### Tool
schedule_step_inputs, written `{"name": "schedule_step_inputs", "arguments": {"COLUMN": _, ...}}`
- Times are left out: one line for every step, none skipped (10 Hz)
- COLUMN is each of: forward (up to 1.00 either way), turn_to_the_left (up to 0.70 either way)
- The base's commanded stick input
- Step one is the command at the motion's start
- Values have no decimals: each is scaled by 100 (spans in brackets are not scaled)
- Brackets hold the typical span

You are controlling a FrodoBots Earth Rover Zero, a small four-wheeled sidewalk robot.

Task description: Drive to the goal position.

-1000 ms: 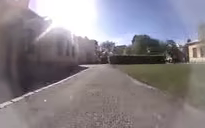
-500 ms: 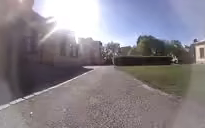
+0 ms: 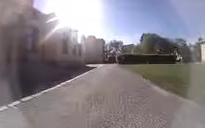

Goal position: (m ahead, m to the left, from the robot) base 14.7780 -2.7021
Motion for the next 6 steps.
{"name": "schedule_step_inputs", "arguments": {"forward": 100, "turn_to_the_left": 0}}
{"name": "schedule_step_inputs", "arguments": {"forward": 100, "turn_to_the_left": 0}}
{"name": "schedule_step_inputs", "arguments": {"forward": 100, "turn_to_the_left": 0}}
{"name": "schedule_step_inputs", "arguments": {"forward": 100, "turn_to_the_left": 0}}
{"name": "schedule_step_inputs", "arguments": {"forward": 100, "turn_to_the_left": 0}}
{"name": "schedule_step_inputs", "arguments": {"forward": 100, "turn_to_the_left": 0}}
